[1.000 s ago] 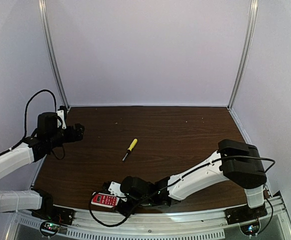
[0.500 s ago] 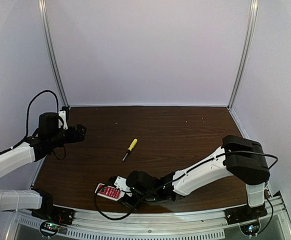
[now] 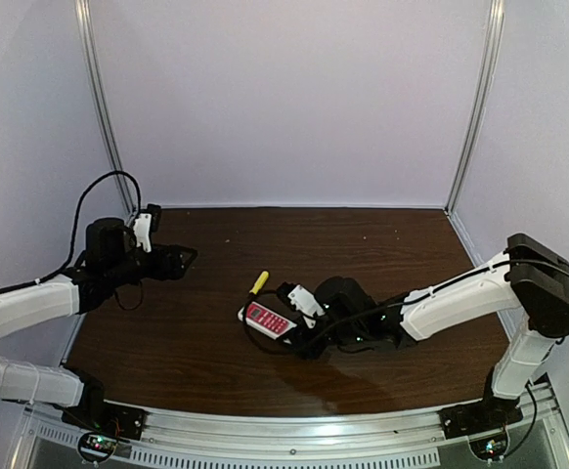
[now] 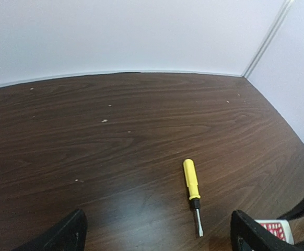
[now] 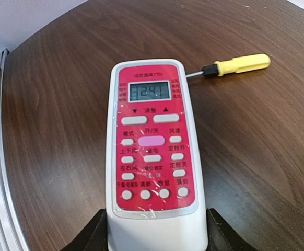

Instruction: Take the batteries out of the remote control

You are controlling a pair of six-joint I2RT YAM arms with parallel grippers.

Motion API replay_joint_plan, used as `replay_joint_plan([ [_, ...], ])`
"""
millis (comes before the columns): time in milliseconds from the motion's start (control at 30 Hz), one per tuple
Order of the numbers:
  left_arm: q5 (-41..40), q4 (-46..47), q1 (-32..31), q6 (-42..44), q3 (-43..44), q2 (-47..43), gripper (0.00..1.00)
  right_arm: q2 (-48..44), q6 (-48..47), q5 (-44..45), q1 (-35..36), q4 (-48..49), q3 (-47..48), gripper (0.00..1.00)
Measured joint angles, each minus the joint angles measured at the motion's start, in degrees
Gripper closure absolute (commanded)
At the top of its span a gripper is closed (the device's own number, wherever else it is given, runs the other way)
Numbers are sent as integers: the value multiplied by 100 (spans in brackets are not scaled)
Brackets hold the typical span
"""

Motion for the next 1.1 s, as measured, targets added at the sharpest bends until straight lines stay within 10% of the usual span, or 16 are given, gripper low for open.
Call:
replay_joint_plan([
  [1100, 2575, 4046, -802, 3060, -170, 1838, 5, -2734, 1263, -1624, -1451, -461, -1266, 57],
])
